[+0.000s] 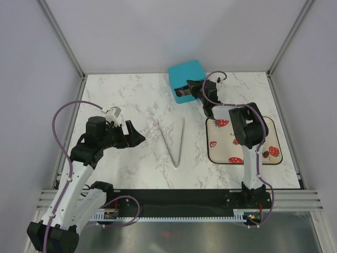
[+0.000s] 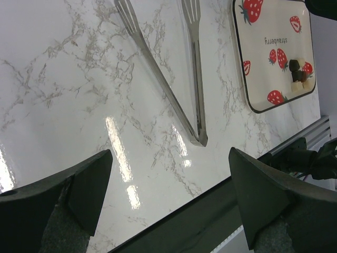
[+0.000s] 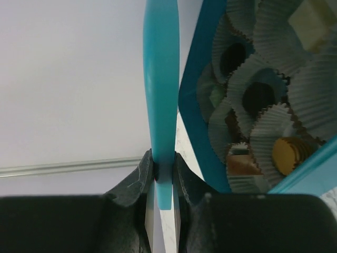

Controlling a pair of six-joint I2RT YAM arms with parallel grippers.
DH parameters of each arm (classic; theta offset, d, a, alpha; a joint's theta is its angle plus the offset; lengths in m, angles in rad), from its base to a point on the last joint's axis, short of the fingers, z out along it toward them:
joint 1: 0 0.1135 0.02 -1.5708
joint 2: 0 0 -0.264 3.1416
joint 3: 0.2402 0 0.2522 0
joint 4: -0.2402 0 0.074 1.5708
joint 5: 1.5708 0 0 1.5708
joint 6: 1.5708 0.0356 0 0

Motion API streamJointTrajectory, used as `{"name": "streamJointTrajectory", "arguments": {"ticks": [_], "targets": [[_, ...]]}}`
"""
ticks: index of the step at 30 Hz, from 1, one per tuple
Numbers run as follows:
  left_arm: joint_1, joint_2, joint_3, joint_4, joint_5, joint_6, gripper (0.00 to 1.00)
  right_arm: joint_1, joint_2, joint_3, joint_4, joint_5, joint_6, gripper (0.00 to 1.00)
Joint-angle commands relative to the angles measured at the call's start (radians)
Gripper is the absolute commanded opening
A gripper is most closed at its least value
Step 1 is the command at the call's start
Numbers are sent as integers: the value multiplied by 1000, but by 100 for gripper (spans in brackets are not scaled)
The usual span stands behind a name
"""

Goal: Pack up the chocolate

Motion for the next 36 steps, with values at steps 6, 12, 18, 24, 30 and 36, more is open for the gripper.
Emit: {"name": "streamJointTrajectory", "arguments": {"ticks": [6,12,18,24,30,36], "targets": [[-5,-18,-4,37,-10,34,100,-17,37,23,9,-44,80,0],[-3,-12,-4,37,-18,32,100,-19,35,49,-75,-67,67,0],[-5,-31,-4,35,-38,29,100,-24,32,39,-109,-82,74,0],[-5,-29,-5,34,-33,28,100,-22,9,-4,-101,-84,71,0],[-5,-28,-4,35,-27,28,100,-25,-20,-52,-103,-64,64,4],[-6,-28,-4,35,-27,28,100,-30,-21,-58,-107,-55,56,4]]}}
